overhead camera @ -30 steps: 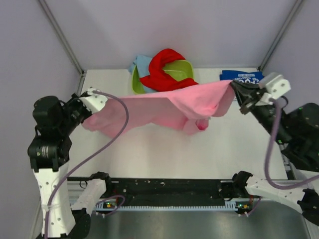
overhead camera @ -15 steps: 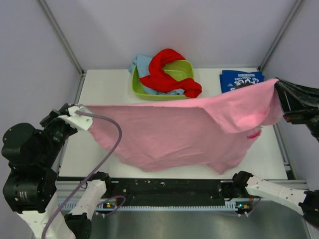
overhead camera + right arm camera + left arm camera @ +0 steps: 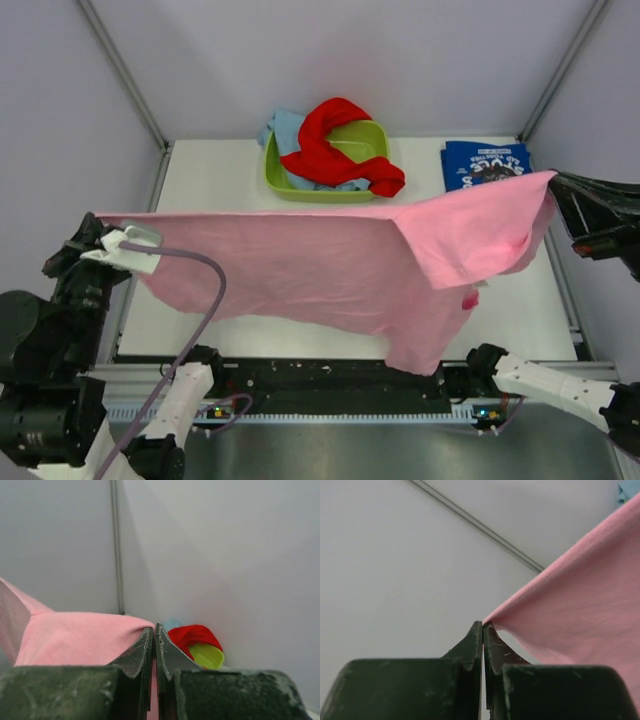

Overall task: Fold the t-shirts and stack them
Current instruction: Flatten out the tshirt

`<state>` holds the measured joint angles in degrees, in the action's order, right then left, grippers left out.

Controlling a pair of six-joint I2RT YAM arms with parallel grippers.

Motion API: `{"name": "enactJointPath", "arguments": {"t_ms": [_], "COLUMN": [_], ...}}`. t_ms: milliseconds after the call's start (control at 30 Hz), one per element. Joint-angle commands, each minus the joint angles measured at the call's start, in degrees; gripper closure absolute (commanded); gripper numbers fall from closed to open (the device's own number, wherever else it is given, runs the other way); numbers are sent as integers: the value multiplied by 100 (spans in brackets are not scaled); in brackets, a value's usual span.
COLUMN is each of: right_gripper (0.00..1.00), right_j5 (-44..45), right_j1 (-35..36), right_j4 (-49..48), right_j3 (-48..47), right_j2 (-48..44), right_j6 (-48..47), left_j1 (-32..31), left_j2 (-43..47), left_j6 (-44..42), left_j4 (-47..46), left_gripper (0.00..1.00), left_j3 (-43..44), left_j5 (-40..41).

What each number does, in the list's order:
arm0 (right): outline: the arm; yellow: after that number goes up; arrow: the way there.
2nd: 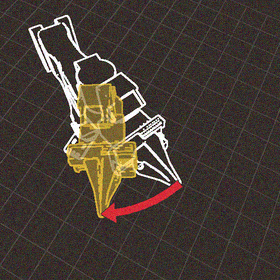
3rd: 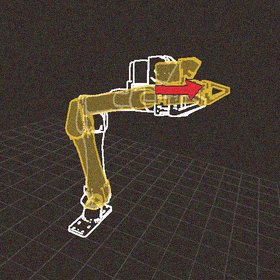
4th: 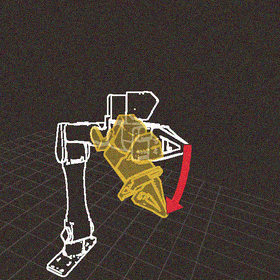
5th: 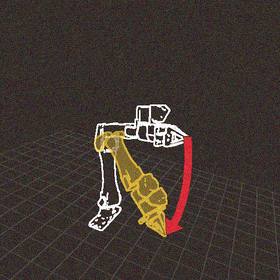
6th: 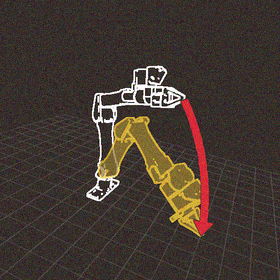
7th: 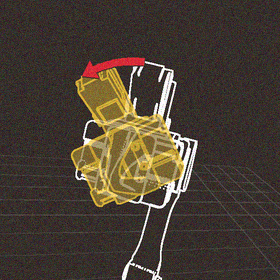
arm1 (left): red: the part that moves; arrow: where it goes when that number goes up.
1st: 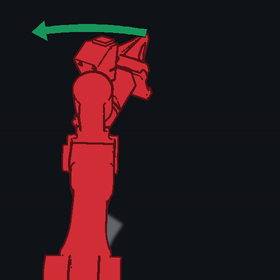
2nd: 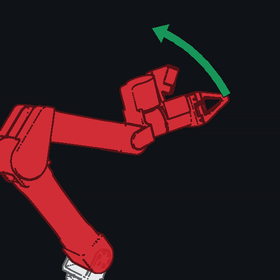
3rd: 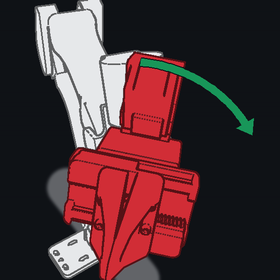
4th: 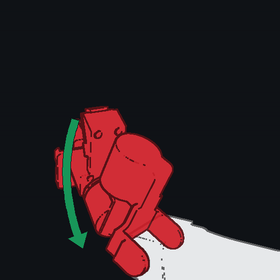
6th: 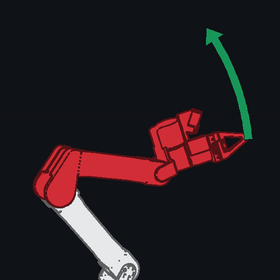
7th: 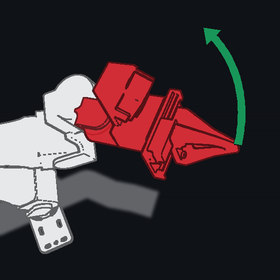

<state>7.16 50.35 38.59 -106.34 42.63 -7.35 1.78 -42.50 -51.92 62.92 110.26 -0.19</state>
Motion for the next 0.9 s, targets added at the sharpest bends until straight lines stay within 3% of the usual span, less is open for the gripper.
{"name": "enactJointPath", "arguments": {"t_ms": [0,167,367,500,633,867], "right_gripper": [100,100,100,100,100,100], "right_j5": [1259,2369,324,-250,-338,-697], "right_j1": [-25,-95,-2684,-3311,-3645,-4103], "right_j4": [-132,-465,-1765,-2881,-3427,-3718], "right_j3": [491,1123,2326,3109,3173,3032], "right_j2": [280,1131,2177,3064,3979,4850], "right_j6": [-203,-1109,-22,85,199,402], "left_j1": [15,7,15,-20,-73,-90], "left_j2": [-135,-504,-1444,-2445,-3570,-4626], "left_j6": [305,437,753,798,798,868], "left_j4": [-542,-1508,-3099,-4354,-5297,-5834], "left_gripper": [100,100,100,100,100,100], "left_j3": [-969,-2296,-3737,-4432,-4540,-4171], "left_j5": [388,397,-393,-675,-518,-605]}}
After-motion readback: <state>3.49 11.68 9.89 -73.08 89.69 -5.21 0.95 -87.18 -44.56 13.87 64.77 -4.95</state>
